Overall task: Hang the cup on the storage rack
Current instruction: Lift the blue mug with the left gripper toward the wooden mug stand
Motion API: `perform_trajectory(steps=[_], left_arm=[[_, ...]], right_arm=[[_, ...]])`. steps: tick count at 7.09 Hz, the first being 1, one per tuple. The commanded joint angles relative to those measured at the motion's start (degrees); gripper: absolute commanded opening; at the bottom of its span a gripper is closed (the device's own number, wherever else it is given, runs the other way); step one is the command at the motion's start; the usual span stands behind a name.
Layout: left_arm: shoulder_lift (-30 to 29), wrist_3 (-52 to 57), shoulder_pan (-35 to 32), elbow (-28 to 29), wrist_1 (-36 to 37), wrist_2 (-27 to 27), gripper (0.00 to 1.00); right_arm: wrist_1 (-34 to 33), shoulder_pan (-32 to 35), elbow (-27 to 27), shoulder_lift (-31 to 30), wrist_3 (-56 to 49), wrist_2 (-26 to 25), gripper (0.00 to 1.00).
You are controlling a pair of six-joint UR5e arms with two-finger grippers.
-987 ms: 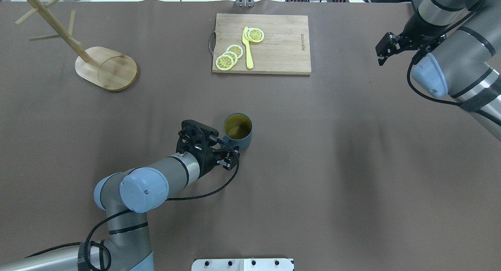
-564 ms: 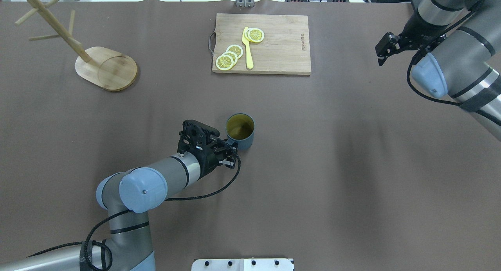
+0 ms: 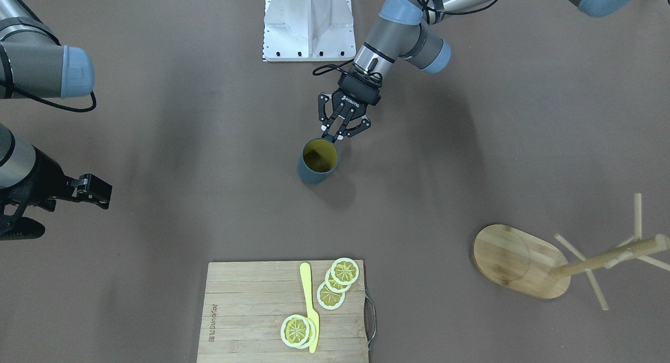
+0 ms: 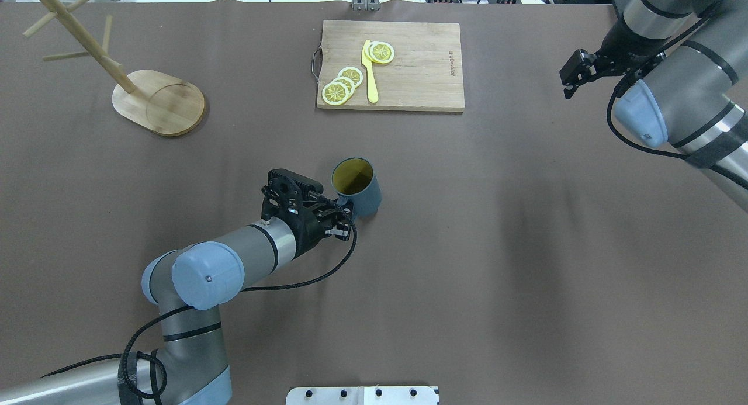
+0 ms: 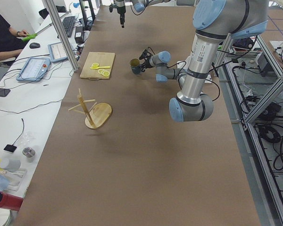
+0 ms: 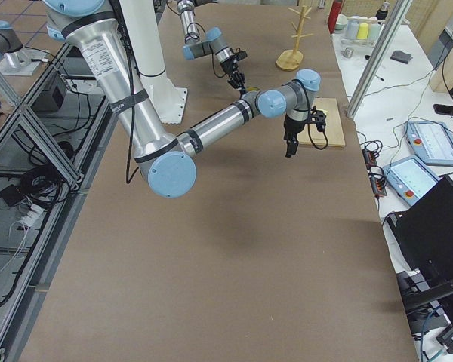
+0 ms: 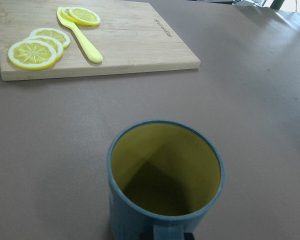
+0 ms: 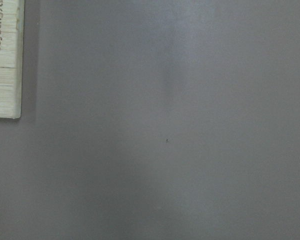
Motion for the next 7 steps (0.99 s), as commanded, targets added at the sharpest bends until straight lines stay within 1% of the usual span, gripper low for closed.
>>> perform_trajectory(steps=[1, 2, 3, 4, 5, 6, 7], left_arm=[[-0.5, -3.1, -2.3, -1.7, -0.3, -1.8, 0.0], [-0.5, -6.2, -5.5, -2.3, -2.0, -6.5, 0.0], [-0.5, -15.4, -8.2, -2.5, -4.9, -8.0, 0.0], [-0.4, -26.4, -10.7, -2.4, -9.9, -8.4, 0.0], [-0.3, -33.9, -12.8, -1.9, -14.5, -8.4, 0.0], [-0.1, -37.8, -14.7, -1.7, -15.4, -8.4, 0.0], [-0.1, -42.6, -16.8, -0.8, -17.9, -9.1, 0.0]], right_arm=[[0.0, 0.0, 0.1, 0.0, 0.0, 0.0, 1.0], [0.0, 0.0, 0.3, 0.1, 0.6, 0.0, 1.0], [0.1, 0.0, 0.4, 0.2, 1.1, 0.1, 1.0], [0.4, 0.0, 0.8, 0.1, 1.7, 0.0, 1.0], [2.3, -0.6, 0.8, 0.1, 3.0, 0.0, 1.0], [3.2, -1.1, 0.7, 0.1, 3.8, -0.1, 1.0], [3.3, -1.2, 0.8, 0.2, 3.8, -0.1, 1.0]])
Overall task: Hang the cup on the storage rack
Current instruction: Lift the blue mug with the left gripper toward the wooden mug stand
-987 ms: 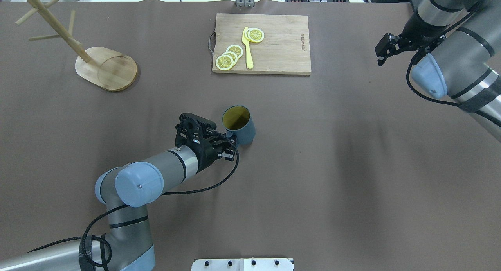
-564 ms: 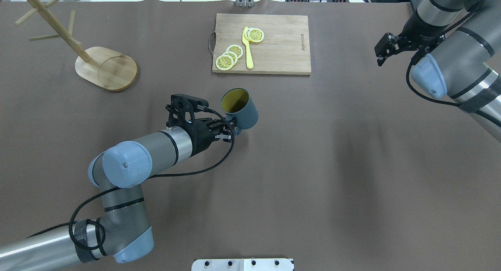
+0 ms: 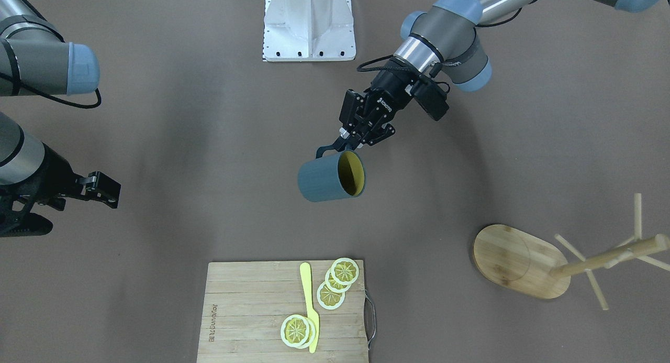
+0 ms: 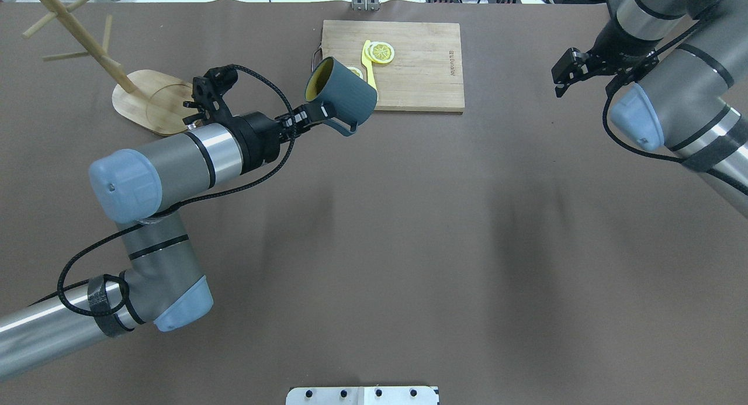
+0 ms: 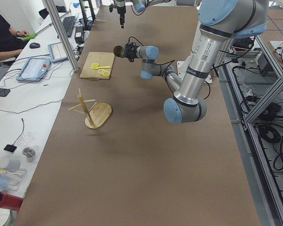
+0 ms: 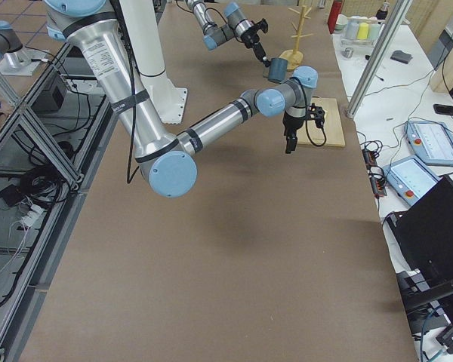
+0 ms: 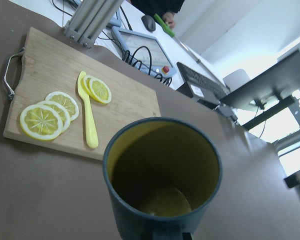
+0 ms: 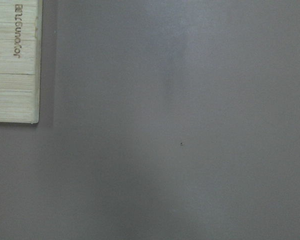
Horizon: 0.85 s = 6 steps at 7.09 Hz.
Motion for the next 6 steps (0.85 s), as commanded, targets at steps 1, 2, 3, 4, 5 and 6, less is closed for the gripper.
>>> perform_trajectory(steps=[1, 2, 3, 4, 5, 6], left_arm=[[0.4, -14.7, -5.4, 5.3, -12.2, -1.6, 0.0], [0.4, -19.9, -6.6, 12.3, -25.1, -1.6, 0.0], [0.4, -23.4, -8.9, 16.6, -31.8, -1.5, 0.0], [0.4, -27.0, -11.3, 16.9, -32.5, -1.5, 0.0], [0.4, -31.0, -12.9, 17.0, -34.0, -1.2, 0.0], [0.4, -35.6, -14.7, 17.0, -35.5, -1.0, 0.0]], right_arm=[[0.5, -0.3, 0.1, 0.2, 0.5, 0.0, 1.0], [0.5, -0.4, 0.1, 0.7, 1.8, 0.0, 1.0], [0.5, -1.0, 0.6, 0.9, 2.5, -0.6, 1.0], [0.5, -1.1, 0.5, 1.1, 2.5, -0.9, 1.0], [0.5, -1.1, 0.5, 1.1, 2.5, -0.9, 1.0], [0.5, -1.2, 0.5, 1.2, 2.5, -0.9, 1.0]])
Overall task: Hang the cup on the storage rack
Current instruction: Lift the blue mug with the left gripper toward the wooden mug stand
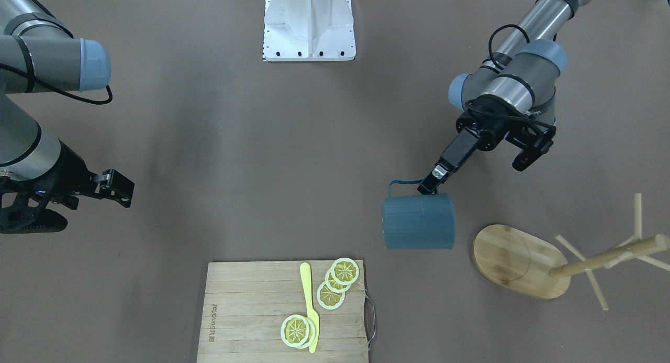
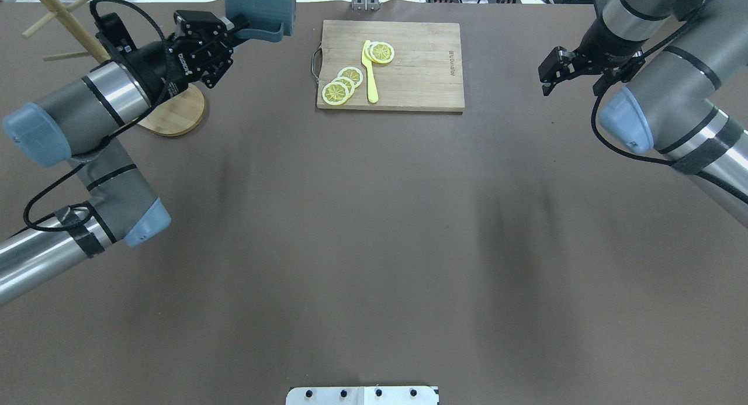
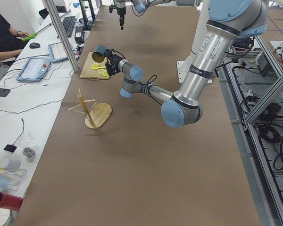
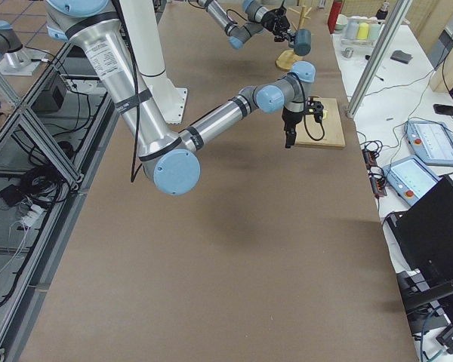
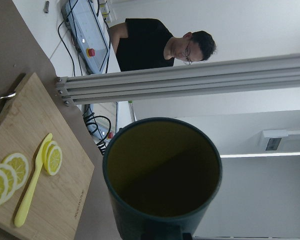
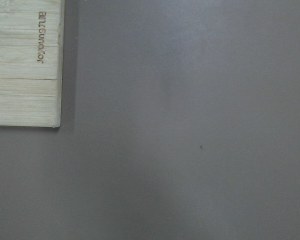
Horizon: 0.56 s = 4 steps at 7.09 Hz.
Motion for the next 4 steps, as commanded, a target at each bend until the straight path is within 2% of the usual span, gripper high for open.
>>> perform_trajectory(steps=[1, 2, 4], left_arm=[[0.3, -10.1, -3.4, 2.4, -5.4, 2.9, 0.0], [0.3, -12.1, -3.6, 7.4, -12.3, 4.3, 0.0], [1.0, -16.9, -4.8, 9.5, -16.0, 4.6, 0.0]], right_arm=[[0.0, -0.2, 0.3, 0.1, 0.0, -0.1, 1.0], [0.0, -0.3, 0.5, 0.1, 0.1, -0.3, 1.0], [0.0, -0.6, 0.8, 0.1, 0.1, -1.0, 1.0]])
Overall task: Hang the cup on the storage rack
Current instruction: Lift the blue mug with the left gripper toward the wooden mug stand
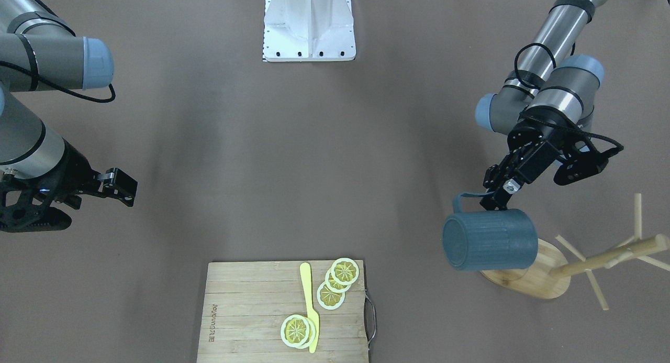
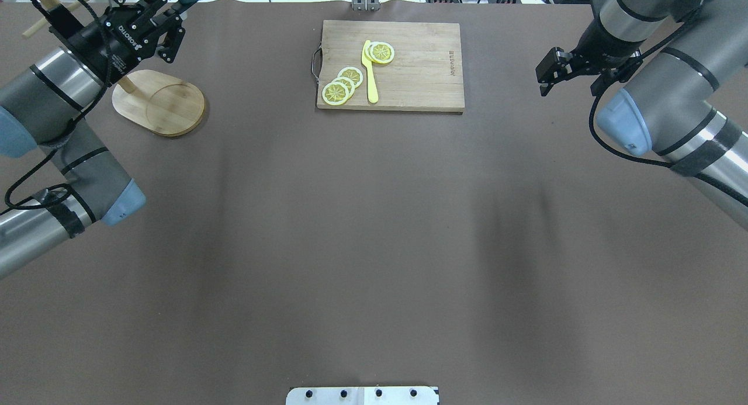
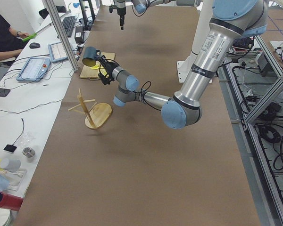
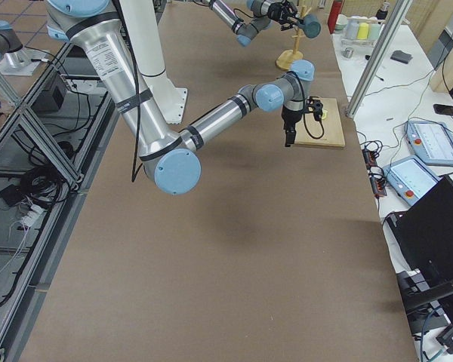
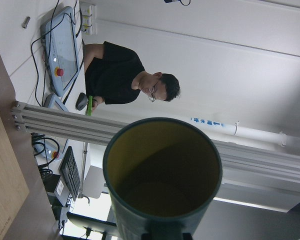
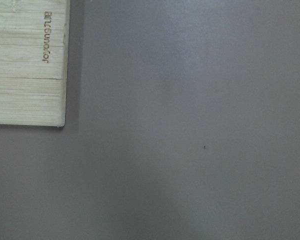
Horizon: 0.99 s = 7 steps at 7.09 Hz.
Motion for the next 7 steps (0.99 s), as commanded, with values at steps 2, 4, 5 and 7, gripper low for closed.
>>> perform_trajectory(steps=[2, 4, 5, 7], left_arm=[[1.7, -6.9, -2.5, 2.0, -3.8, 0.4, 0.0], [2.6, -8.2, -3.4, 4.5, -3.8, 0.6, 0.0], [2.6, -9.2, -3.4, 5.6, -3.8, 2.0, 0.0], [2.8, -10.6, -3.5, 6.3, -3.8, 2.0, 0.0]], right_arm=[[0.0, -0.6, 0.3, 0.0, 0.7, -0.7, 1.0], [0.0, -0.7, 0.5, 0.4, 0.8, -1.2, 1.0], [0.0, -0.8, 0.4, 0.4, 0.8, -1.3, 1.0], [0.0, -0.9, 0.4, 0.4, 0.8, -1.6, 1.0]])
